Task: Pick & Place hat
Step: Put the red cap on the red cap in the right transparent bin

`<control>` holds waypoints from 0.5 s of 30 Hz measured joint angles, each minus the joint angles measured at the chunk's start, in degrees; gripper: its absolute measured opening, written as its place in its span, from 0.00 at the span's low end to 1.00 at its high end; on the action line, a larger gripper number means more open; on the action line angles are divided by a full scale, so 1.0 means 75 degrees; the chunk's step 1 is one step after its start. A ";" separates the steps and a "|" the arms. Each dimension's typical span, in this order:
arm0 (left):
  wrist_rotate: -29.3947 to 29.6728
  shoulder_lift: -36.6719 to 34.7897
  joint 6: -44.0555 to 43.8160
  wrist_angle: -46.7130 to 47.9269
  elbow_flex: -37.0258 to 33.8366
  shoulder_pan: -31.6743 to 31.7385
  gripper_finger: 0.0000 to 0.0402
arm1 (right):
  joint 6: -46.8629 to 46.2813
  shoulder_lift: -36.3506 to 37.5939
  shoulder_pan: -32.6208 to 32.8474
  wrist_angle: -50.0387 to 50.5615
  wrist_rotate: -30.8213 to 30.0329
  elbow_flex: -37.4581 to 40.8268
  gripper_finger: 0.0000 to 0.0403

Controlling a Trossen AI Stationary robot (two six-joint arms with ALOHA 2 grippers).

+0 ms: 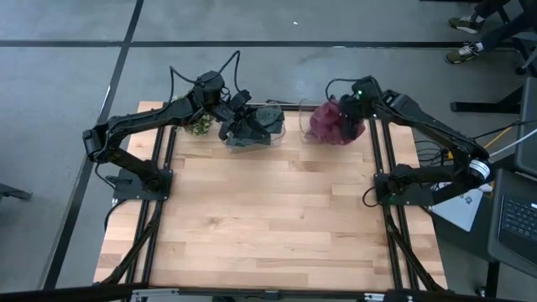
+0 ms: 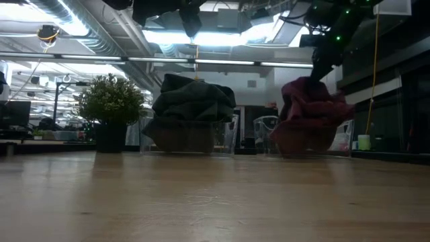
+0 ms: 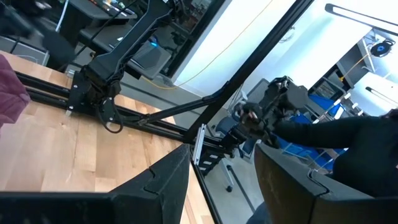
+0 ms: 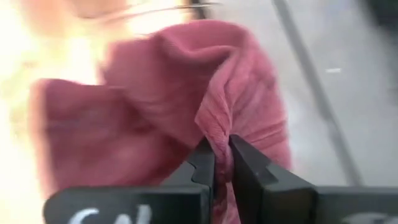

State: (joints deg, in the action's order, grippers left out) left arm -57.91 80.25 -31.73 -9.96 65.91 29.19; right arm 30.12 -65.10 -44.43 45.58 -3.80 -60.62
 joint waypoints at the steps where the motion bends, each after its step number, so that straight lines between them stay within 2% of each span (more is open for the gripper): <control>1: 0.0000 0.0000 0.0003 0.0015 -0.0003 0.0000 0.44 | -0.0175 -0.0013 0.0087 0.0155 0.0251 0.0000 0.08; 3: 0.0000 0.0000 0.0000 0.0079 -0.0001 0.0000 0.44 | -0.0398 -0.0043 0.0253 0.0439 0.0663 0.0000 0.08; 9: 0.0000 0.0000 0.0109 0.0222 0.0000 0.0000 0.44 | -0.0763 -0.0197 0.0564 0.0926 0.0861 0.0000 0.11; 15: 0.0000 0.0000 0.0254 0.0225 -0.0003 0.0002 0.44 | -0.0765 -0.0400 0.0566 0.1461 0.1620 0.0147 0.10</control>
State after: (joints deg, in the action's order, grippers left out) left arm -57.91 80.25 -29.82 -8.27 65.89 29.20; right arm 24.38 -68.10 -40.18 56.53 8.35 -59.52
